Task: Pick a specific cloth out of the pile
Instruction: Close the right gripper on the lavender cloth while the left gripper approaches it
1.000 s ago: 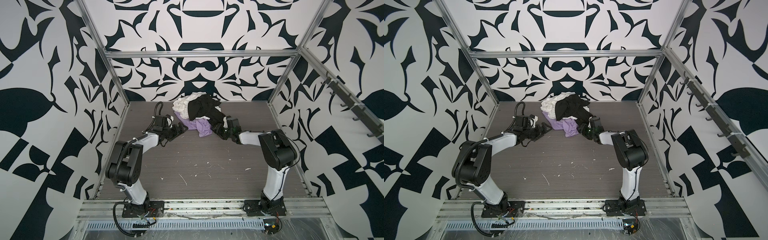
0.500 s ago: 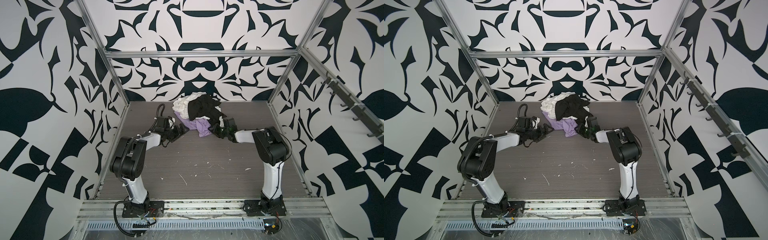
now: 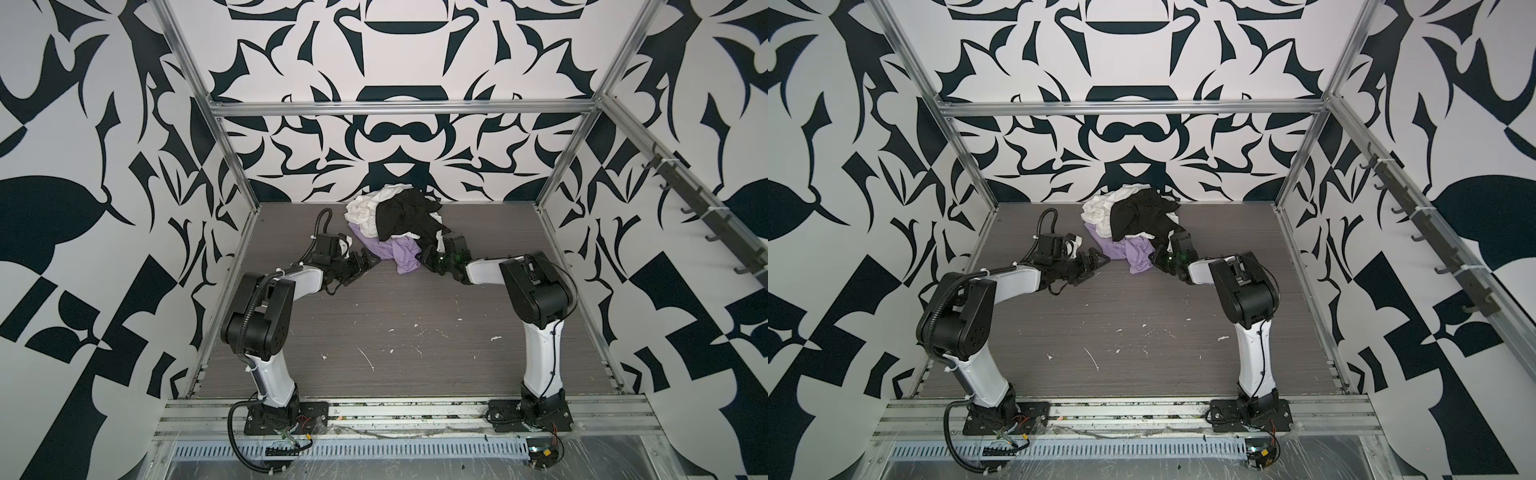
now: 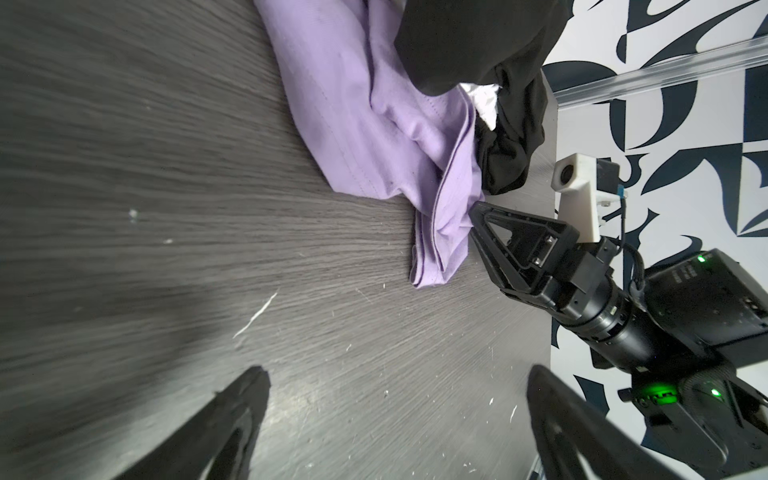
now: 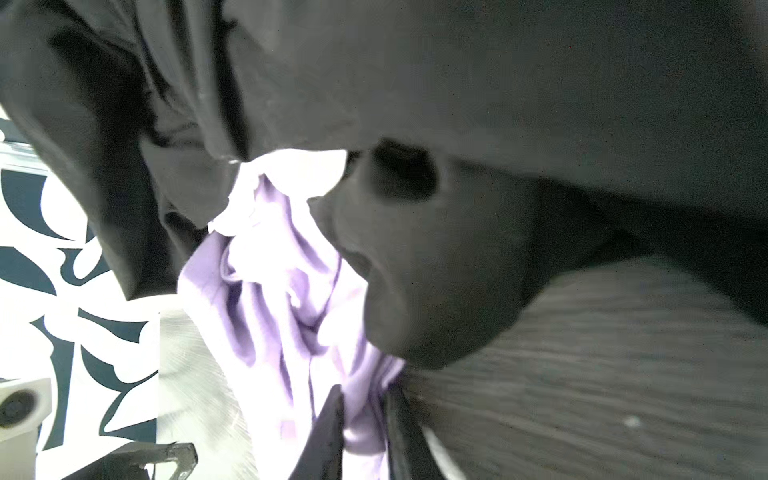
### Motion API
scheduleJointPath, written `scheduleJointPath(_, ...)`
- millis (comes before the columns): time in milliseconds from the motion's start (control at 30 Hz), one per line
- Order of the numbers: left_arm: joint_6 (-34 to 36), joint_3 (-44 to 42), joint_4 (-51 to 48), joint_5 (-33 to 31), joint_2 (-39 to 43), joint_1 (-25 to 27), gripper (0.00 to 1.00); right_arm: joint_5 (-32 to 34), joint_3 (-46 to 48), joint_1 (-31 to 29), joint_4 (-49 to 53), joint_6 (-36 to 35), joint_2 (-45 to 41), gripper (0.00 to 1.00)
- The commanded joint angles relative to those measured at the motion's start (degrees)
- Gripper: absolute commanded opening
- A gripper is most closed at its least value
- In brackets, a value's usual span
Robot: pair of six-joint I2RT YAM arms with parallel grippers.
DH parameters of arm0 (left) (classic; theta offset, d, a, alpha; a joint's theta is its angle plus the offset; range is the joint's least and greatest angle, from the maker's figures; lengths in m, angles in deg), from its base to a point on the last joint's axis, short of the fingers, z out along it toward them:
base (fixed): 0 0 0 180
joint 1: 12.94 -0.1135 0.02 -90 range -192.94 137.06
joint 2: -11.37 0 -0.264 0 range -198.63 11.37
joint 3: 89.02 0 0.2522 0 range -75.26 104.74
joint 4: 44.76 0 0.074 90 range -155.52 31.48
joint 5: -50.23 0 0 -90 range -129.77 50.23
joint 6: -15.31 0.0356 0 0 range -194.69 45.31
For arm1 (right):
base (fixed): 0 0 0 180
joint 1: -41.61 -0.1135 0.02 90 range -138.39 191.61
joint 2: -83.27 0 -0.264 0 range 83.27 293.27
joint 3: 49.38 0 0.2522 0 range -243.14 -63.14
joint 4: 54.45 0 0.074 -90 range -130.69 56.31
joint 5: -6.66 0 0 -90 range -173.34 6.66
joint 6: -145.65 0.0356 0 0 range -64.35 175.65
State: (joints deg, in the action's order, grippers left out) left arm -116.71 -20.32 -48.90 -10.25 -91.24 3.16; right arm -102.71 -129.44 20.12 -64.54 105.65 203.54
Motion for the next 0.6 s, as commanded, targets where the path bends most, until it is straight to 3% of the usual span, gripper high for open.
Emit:
scheduleJointPath(0,-0.3,0.3,0.7,0.2,-0.4,0.2,0.99,1.2,-2.8,-0.9,-2.5,0.0,-0.4,0.16)
scheduleJointPath(400,-1.4,0.2,1.2,0.5,-0.7,0.2,0.99,0.3,-3.6,-1.3,-2.6,-1.5,-3.7,0.0)
scheduleJointPath(567,-1.6,0.0,1.3,0.7,0.1,0.2,1.0,0.3,-4.0,-1.6,-2.6,-2.4,-5.2,0.0)
